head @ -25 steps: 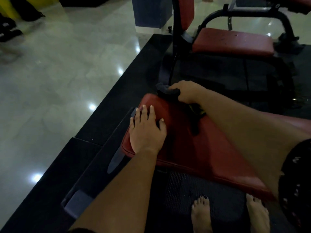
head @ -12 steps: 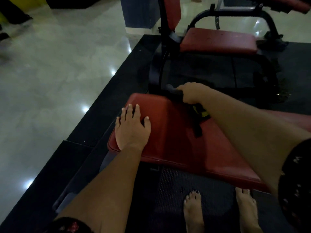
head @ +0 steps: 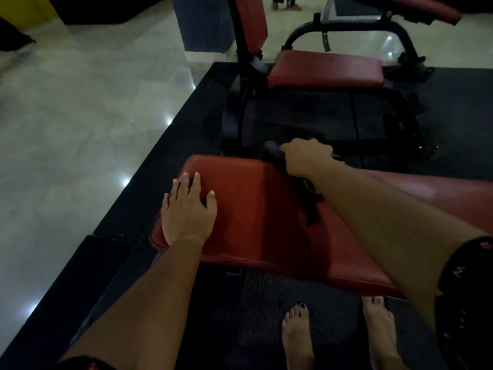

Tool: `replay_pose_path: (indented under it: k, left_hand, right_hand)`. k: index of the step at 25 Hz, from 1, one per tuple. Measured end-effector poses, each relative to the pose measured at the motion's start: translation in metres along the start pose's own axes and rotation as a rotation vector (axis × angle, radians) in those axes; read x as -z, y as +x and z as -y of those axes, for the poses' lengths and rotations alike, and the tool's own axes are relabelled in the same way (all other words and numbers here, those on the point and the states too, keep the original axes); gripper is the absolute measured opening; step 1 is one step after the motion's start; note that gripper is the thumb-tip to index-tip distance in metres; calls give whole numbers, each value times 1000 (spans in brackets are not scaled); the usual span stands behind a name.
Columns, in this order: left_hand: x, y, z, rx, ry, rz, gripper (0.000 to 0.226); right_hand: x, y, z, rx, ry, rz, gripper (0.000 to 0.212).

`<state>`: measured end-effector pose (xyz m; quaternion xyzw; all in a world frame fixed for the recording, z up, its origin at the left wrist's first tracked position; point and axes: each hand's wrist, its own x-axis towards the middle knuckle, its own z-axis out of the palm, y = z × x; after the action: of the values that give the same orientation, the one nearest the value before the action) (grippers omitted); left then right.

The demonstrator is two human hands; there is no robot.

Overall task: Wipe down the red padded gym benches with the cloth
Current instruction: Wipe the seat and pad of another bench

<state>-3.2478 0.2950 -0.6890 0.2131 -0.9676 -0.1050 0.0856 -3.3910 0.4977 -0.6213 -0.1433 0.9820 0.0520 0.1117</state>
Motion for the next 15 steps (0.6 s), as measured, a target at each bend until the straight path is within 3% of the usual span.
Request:
replay_pose_path:
  k: [3,6,9,12,15]
  left_hand:
    - [0,-1,0,3,-3,-2,61]
    - [-1,0,0,5,8,-6,60]
    - [-1,0,0,5,10,-13,60]
    - [-2,0,0,-4,2,-23,61]
    - [-1,0,2,-9,2,-22,61]
  right_hand:
    - [-10,-4,7,22,-139,-111,41]
    - [-6,-1,-28,125,70,12,60]
    - [-8,-4,-37,-28,114,22,59]
    - [-24,-20,-17,-107,-21,-241,45]
    - [-43,-42,-14,28,36,-522,65]
